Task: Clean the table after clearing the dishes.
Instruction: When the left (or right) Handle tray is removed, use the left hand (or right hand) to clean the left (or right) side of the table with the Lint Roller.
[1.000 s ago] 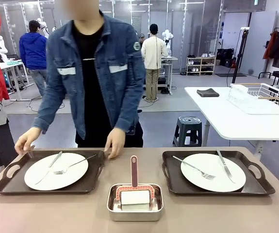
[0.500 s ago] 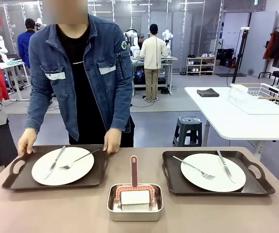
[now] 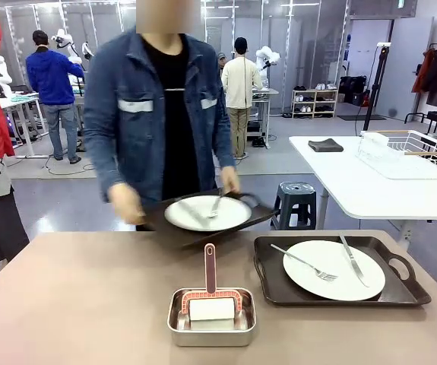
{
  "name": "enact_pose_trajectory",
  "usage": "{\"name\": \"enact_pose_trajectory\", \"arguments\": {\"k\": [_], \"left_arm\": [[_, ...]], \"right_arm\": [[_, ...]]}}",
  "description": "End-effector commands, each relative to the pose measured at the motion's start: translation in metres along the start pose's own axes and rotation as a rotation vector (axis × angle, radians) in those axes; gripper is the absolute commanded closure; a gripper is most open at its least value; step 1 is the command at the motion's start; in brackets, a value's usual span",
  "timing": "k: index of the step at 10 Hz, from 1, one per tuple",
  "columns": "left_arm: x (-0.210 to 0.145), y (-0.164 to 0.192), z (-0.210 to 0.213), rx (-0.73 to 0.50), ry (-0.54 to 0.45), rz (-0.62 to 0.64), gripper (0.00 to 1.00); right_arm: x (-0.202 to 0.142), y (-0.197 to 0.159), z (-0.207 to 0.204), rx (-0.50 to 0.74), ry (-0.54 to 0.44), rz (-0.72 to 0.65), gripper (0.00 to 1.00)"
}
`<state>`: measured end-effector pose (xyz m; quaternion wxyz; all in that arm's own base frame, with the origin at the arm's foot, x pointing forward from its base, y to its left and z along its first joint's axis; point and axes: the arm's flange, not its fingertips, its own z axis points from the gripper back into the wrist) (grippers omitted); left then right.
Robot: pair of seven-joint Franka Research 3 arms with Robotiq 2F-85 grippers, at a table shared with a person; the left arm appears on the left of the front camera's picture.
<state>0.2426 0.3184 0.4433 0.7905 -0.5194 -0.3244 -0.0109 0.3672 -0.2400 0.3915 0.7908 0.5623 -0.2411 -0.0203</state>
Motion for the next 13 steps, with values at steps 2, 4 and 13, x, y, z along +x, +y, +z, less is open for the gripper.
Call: {"name": "enact_pose_trajectory", "arguments": {"k": [2,4,13], "left_arm": [[-0.001,0.0,0.003,-0.003,-0.009,-0.003,0.0],[0.027,-0.027,-0.016,0.072,0.091,-0.124,0.0],[0.065,-0.235,-0.434,0.354,0.898,-1.034,0.0]], "right_arm": [[0.0,0.002,0.0,0.015,-0.008,-0.001,0.0],[0.0,0.002,0.0,0.015,-0.008,-0.001,0.0],[0.0,0.002,0.0,0.015,-0.008,-0.001,0.0]]}}
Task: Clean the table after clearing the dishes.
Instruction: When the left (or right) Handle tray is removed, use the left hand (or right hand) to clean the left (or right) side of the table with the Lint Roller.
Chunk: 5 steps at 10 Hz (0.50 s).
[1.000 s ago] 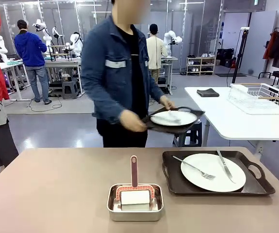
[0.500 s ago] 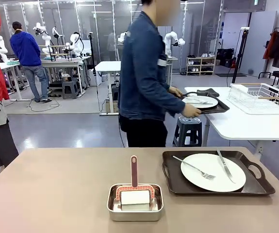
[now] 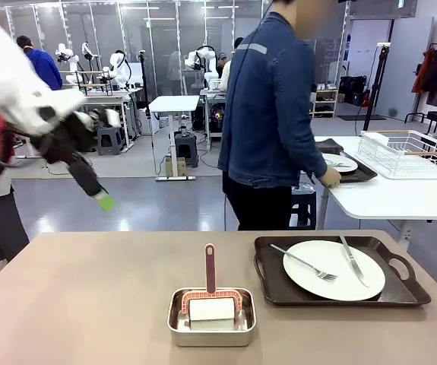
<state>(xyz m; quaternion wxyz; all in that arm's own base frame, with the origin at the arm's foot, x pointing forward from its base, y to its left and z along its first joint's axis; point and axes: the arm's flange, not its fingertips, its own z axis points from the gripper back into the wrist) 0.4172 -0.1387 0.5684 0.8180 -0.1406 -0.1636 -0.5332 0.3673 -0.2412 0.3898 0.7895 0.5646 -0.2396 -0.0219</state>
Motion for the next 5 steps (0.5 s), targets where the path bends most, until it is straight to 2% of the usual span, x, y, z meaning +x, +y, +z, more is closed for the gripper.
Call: {"name": "enact_pose_trajectory", "arguments": {"k": [1,3,4,5], "left_arm": [[0.006,0.005,-0.026,-0.001,0.054,-0.058,0.0],[0.005,-0.018,-0.044,-0.016,0.112,-0.123,0.0],[0.02,-0.009,-0.043,-0.024,0.077,-0.09,0.0],[0.02,-0.009,-0.043,-0.024,0.077,-0.09,0.0]], "right_arm": [[0.0,0.004,0.0,0.011,-0.008,0.004,0.0],[0.0,0.004,0.0,0.011,-0.008,0.004,0.0],[0.0,0.004,0.0,0.011,-0.008,0.004,0.0],[0.0,0.004,0.0,0.011,-0.008,0.004,0.0]]}}
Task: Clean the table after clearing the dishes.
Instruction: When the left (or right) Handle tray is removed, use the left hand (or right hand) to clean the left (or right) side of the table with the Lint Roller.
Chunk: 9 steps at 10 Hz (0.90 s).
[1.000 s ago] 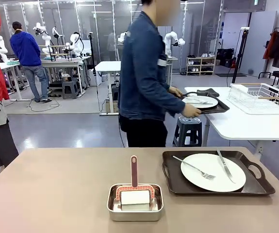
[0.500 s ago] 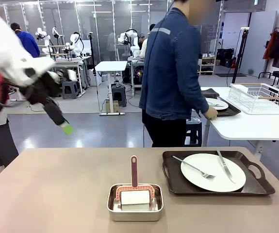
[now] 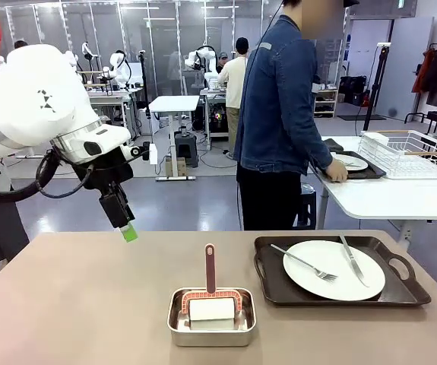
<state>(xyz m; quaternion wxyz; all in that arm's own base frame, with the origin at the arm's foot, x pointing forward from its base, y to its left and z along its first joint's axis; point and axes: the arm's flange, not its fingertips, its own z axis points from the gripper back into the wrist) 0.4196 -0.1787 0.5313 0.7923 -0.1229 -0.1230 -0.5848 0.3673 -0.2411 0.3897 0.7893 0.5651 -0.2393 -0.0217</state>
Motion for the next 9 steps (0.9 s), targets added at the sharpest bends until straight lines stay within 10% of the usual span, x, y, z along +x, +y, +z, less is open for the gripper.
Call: {"name": "enact_pose_trajectory", "arguments": {"k": [1,4,9], "left_arm": [[0.0,0.003,0.007,0.015,-0.014,0.017,0.0],[-0.002,0.004,0.006,0.006,-0.011,0.007,0.0],[0.139,0.028,-0.035,-0.056,0.22,-0.278,0.0]], "right_arm": [[0.0,0.004,0.0,0.009,-0.009,0.005,0.0],[0.0,0.004,0.0,0.009,-0.009,0.005,0.0],[0.0,0.004,0.0,0.009,-0.009,0.005,0.0]]}}
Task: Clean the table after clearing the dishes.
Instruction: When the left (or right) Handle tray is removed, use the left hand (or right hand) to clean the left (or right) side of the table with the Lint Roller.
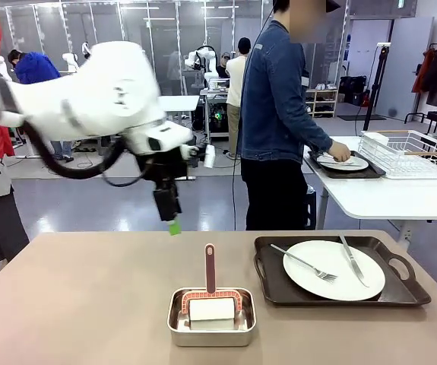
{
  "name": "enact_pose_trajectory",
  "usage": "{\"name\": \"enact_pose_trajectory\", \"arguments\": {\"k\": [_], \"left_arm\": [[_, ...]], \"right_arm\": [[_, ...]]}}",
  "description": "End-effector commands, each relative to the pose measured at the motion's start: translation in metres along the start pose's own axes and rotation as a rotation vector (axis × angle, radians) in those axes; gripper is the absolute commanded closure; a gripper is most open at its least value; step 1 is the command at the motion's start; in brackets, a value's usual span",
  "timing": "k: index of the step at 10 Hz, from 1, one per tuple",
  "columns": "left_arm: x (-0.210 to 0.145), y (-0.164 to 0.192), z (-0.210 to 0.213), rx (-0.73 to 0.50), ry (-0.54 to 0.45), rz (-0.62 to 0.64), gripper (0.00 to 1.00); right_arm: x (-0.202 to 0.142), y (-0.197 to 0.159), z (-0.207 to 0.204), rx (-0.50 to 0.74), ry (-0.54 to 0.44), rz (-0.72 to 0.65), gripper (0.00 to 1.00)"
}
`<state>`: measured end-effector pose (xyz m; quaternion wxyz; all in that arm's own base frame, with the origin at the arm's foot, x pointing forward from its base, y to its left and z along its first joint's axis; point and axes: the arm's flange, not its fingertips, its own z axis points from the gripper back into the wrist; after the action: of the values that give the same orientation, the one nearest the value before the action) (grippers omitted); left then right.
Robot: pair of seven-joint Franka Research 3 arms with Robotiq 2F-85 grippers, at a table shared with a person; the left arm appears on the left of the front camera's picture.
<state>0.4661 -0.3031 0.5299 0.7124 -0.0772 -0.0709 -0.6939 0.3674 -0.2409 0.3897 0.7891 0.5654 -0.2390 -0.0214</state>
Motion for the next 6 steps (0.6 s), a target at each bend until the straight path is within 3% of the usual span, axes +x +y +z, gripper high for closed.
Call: {"name": "enact_pose_trajectory", "arguments": {"k": [1,6], "left_arm": [[0.021,0.03,0.009,-0.059,0.087,-0.022,0.0],[0.047,0.061,-0.047,-0.22,0.077,0.006,0.0]], "right_arm": [[0.0,0.004,0.0,0.009,-0.01,0.005,0.0],[0.0,0.004,0.0,0.009,-0.01,0.005,0.0]]}}
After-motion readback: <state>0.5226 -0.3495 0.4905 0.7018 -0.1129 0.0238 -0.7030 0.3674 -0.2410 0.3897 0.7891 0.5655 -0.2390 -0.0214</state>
